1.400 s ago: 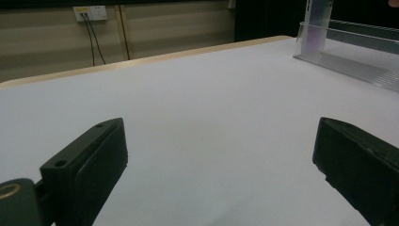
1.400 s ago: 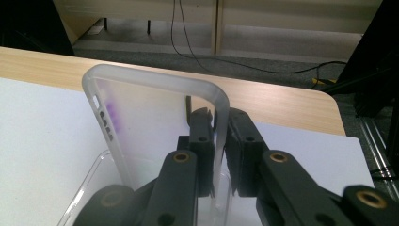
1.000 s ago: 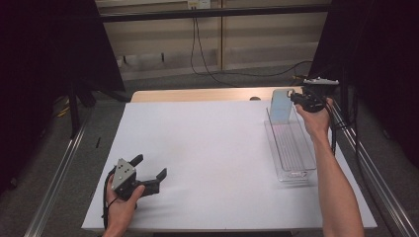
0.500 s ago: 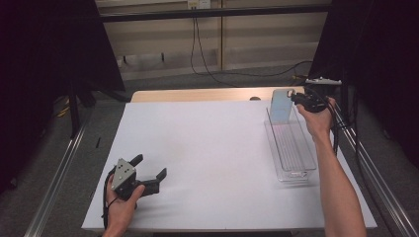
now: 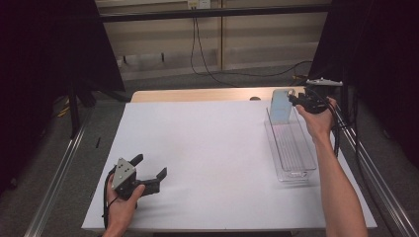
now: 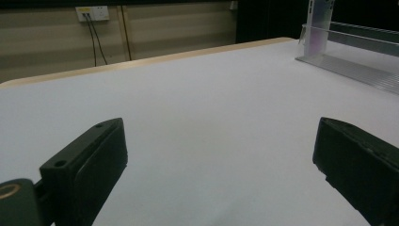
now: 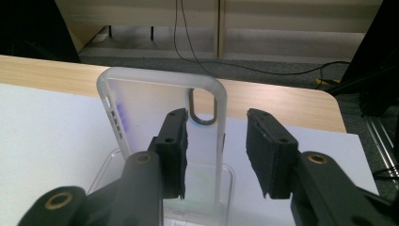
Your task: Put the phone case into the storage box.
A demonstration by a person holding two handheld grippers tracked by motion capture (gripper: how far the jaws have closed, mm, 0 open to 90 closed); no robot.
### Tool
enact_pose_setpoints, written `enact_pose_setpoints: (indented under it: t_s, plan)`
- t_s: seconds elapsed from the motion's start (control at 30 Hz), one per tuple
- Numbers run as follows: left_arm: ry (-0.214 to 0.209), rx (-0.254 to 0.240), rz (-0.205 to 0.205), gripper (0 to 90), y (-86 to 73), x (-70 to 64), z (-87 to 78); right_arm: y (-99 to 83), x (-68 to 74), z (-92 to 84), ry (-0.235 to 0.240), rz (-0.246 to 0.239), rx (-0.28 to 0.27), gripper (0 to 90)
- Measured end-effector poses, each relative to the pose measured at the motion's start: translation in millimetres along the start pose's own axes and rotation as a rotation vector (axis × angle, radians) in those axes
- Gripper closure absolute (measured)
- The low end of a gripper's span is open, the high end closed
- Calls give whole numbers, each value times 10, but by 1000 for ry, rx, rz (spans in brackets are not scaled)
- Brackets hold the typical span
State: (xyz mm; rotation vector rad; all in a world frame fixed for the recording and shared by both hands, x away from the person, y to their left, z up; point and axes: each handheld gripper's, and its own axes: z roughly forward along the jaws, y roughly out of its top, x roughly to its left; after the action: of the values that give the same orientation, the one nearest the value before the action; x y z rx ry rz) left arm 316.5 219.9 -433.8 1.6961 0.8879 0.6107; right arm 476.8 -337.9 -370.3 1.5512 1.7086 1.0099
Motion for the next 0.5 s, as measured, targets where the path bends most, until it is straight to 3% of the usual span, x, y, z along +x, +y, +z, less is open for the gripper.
enact_pose_setpoints:
  t_s: [0.37,0.5]
  plan:
    - [13,0,16,35,-9,12,-44,-5,-20,-85,-19,15,-28,223]
    - [15,-2,2,35,-11,14,-47,0,-52,-114,-10,32,-38,108]
